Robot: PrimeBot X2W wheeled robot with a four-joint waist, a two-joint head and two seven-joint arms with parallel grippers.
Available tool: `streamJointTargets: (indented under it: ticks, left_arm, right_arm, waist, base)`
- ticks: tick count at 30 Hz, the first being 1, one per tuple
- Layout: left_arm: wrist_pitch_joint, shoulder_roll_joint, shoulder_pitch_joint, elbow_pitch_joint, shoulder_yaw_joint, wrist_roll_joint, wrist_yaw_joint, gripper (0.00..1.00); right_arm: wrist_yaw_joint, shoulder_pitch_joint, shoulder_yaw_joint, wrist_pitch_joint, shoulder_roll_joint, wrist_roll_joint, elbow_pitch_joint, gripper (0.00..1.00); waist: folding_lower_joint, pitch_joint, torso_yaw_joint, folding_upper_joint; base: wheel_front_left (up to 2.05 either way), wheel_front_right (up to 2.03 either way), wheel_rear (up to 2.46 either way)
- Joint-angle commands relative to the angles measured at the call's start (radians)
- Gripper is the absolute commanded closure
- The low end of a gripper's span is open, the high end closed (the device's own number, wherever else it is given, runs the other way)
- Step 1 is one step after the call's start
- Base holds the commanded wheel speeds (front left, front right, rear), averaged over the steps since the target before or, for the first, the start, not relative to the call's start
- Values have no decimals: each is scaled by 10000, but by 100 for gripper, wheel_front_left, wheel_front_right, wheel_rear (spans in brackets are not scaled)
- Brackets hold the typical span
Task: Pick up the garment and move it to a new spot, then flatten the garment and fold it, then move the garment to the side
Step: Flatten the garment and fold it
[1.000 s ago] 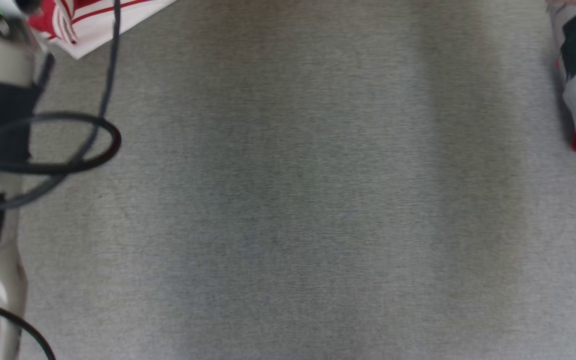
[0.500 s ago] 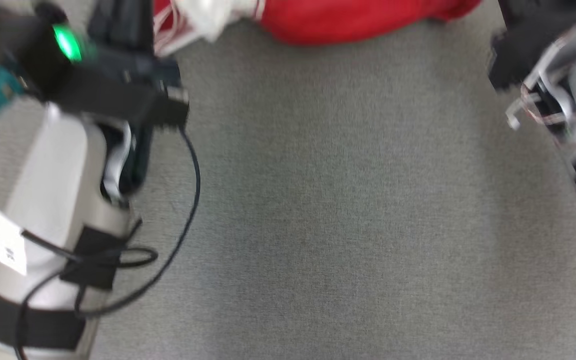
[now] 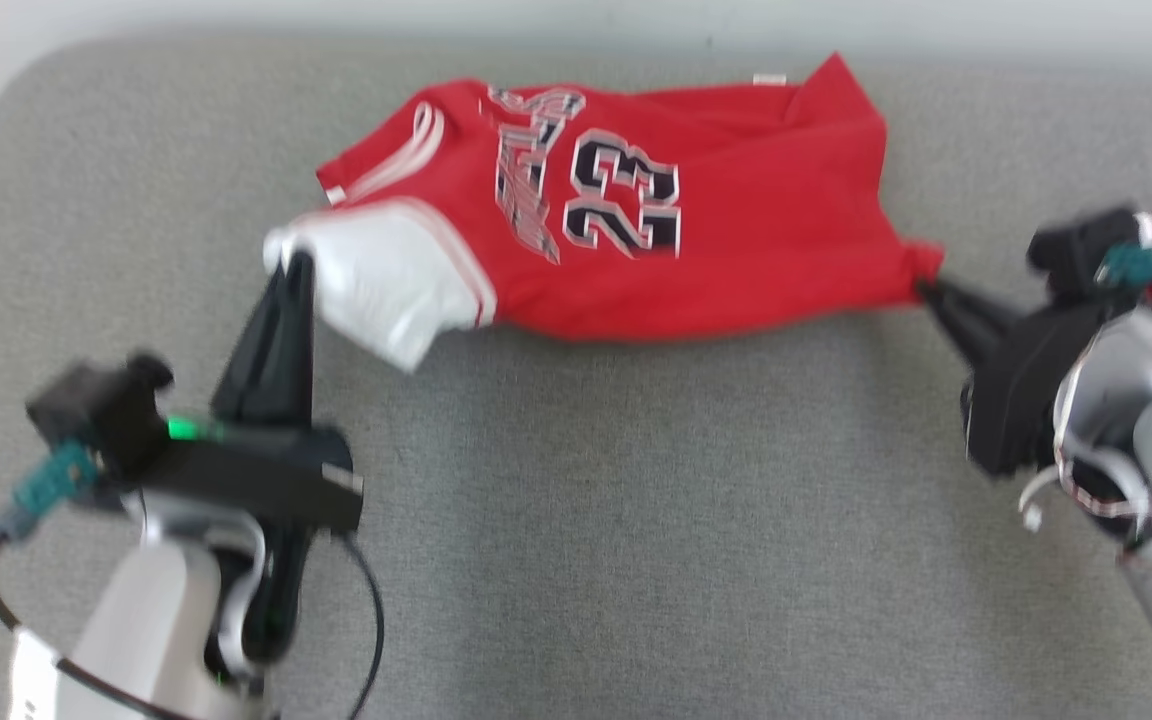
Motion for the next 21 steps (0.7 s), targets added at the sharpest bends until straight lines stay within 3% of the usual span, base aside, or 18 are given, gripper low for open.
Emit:
streamJointTargets:
  ticks: [1,12,21]
  left_arm:
    - [77,114,328,-130,8,53,119,100]
    - [931,355,2790,-351,-140,-299,908,100]
    - [2058,726,4200,-1181,87,-466,1991,100]
  right_arm:
    - [-8,280,-103,202,-113,20,-174,100]
    - [-8,2645,-357,2800,-299,-40,-1270,100]
    - [-8,4269,-1072,4739,-111,242,-2279,100]
  waist:
    - [3,-479,51,1]
    - [3,-1385,155,1]
    - [3,-1681,324,1]
  base:
    - [0,0,0]
    - [0,0,0]
    - [0,0,0]
